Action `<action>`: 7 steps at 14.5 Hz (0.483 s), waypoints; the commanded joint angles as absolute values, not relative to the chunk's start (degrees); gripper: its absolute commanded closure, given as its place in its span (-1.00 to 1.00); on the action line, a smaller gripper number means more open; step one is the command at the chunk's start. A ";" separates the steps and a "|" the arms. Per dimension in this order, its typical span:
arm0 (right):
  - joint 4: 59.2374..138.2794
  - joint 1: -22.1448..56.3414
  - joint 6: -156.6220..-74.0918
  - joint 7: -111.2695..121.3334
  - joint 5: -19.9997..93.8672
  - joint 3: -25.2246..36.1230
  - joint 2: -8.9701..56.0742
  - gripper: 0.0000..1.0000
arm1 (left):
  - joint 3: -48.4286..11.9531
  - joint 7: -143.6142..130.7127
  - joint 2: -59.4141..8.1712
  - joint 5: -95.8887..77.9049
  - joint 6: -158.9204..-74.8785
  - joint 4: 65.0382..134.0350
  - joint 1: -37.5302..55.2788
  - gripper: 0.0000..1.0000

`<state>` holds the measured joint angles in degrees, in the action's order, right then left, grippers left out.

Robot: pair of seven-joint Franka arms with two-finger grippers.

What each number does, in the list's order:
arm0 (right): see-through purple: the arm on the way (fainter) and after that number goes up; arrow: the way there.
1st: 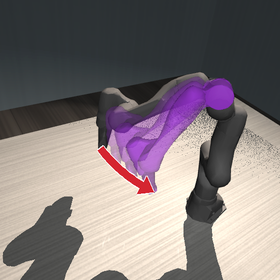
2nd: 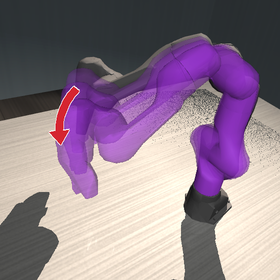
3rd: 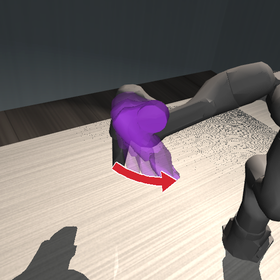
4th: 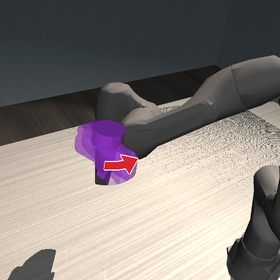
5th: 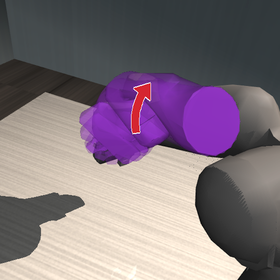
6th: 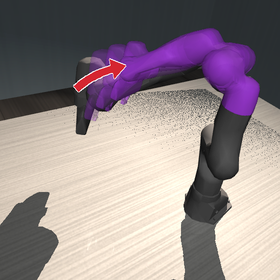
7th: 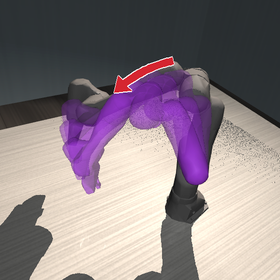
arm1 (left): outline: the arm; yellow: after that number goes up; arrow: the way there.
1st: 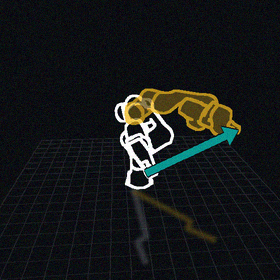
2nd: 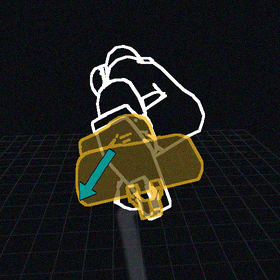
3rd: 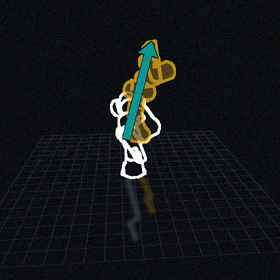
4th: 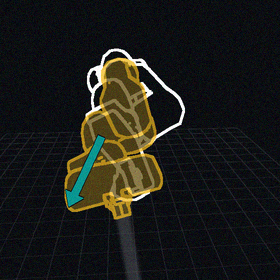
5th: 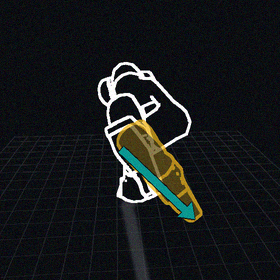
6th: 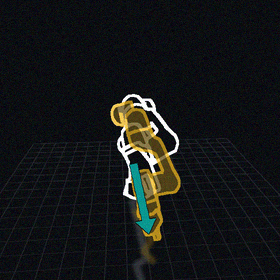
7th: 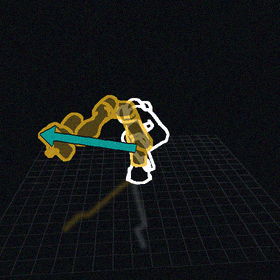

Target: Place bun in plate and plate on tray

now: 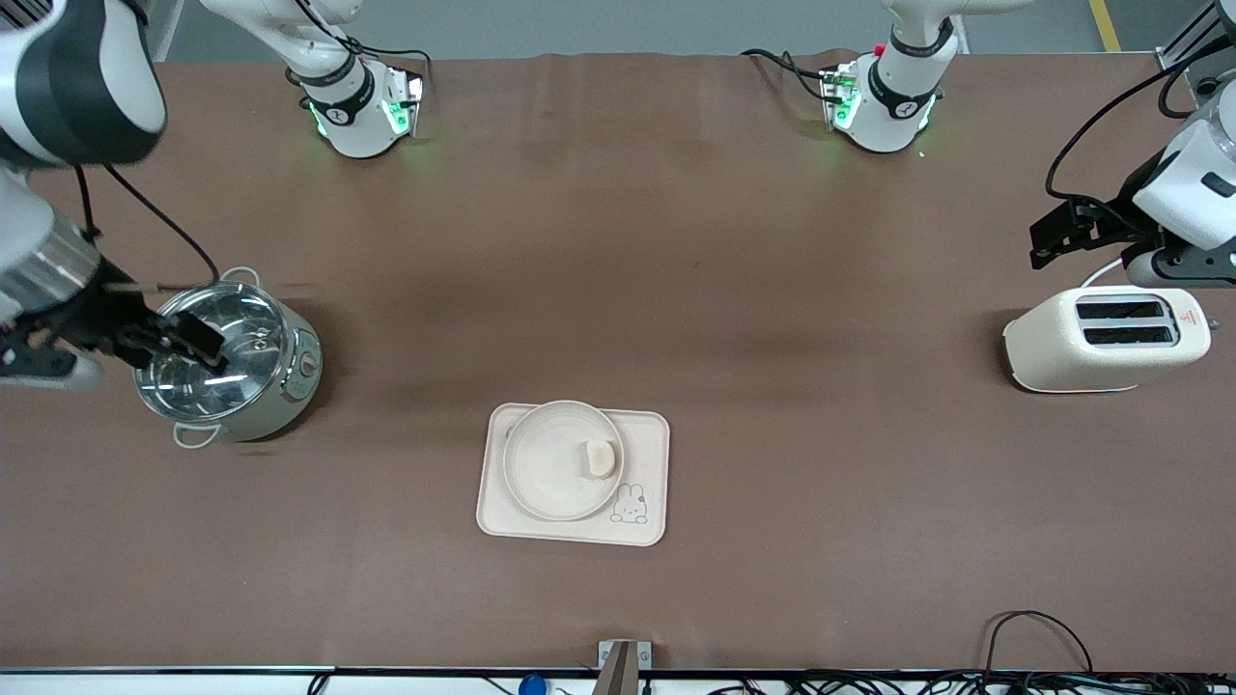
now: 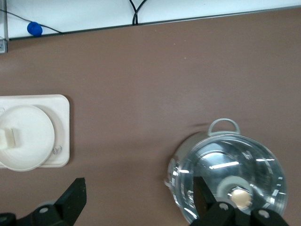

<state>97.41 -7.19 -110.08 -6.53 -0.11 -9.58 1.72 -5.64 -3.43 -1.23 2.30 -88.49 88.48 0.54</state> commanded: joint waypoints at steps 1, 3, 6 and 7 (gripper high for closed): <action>109.48 -11.68 -111.36 -1.06 -0.10 -10.11 -9.99 -1.00 | -5.36 -3.08 -0.70 1.76 -88.07 88.16 1.05 -1.00; 111.61 -11.60 -108.47 -0.97 1.74 -9.58 -14.13 -1.00 | -5.45 -3.42 -0.70 1.84 -88.07 88.07 1.05 -1.00; 108.48 -11.78 -102.94 0.95 2.02 -9.32 -13.72 -1.00 | -5.71 -3.16 -1.23 2.11 -87.89 86.84 1.05 -1.00; 105.67 -11.86 -100.22 2.71 2.02 -9.14 -12.14 -1.00 | -5.71 -3.16 -1.32 2.11 -87.46 86.49 1.05 -1.00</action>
<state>108.52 -10.96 -103.45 -0.55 0.92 -9.18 -13.33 -5.81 -3.43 -1.21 2.30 -88.49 87.90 0.78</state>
